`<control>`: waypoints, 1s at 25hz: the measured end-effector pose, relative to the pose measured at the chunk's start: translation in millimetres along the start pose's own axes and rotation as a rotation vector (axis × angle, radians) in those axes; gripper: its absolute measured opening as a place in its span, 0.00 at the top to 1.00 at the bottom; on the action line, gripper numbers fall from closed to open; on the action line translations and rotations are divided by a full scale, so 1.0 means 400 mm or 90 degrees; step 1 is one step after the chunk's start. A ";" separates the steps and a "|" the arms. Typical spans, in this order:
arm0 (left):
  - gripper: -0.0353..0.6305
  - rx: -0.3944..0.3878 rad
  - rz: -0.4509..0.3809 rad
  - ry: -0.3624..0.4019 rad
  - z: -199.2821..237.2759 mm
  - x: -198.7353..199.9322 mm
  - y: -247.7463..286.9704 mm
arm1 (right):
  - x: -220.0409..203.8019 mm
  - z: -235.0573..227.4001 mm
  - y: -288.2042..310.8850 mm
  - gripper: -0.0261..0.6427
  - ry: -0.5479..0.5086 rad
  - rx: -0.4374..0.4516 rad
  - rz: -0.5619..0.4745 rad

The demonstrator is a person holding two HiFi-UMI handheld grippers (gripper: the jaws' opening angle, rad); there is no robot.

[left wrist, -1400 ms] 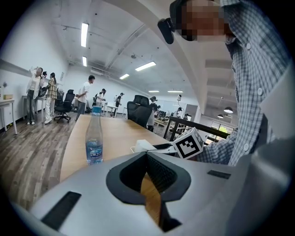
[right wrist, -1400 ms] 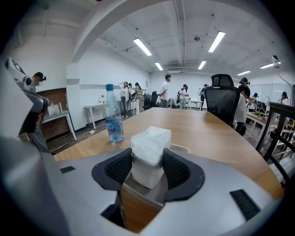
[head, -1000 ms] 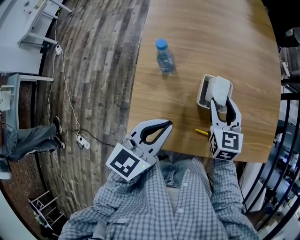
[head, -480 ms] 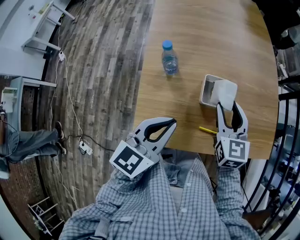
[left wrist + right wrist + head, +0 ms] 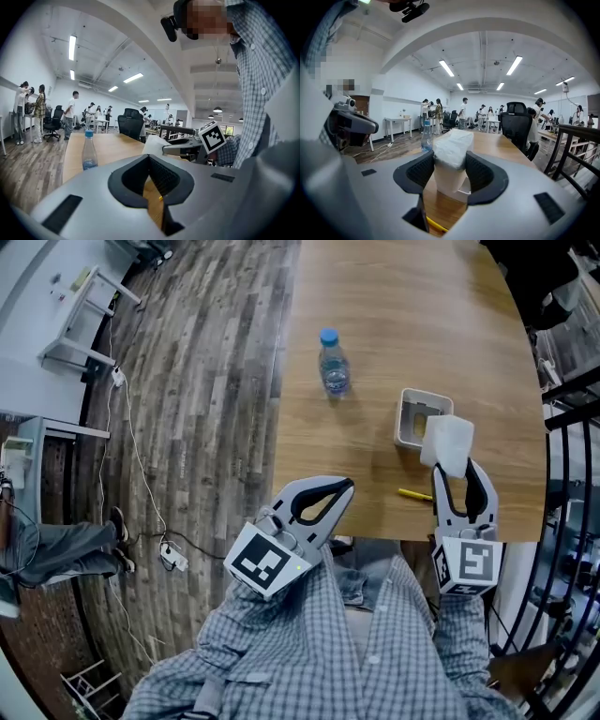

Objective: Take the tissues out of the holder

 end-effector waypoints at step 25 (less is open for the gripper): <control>0.94 -0.051 -0.016 0.016 0.006 0.013 0.012 | 0.053 0.037 -0.124 0.64 -0.008 0.004 -0.043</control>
Point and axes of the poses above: the fingertips, and each gripper's own axes: y forward along the fingers, z to its left, x out of its top, the point moved 10 cm from there along -y, backward along the fingers, and after that the axes turned 7 degrees about -z, right-handed, at the moved point
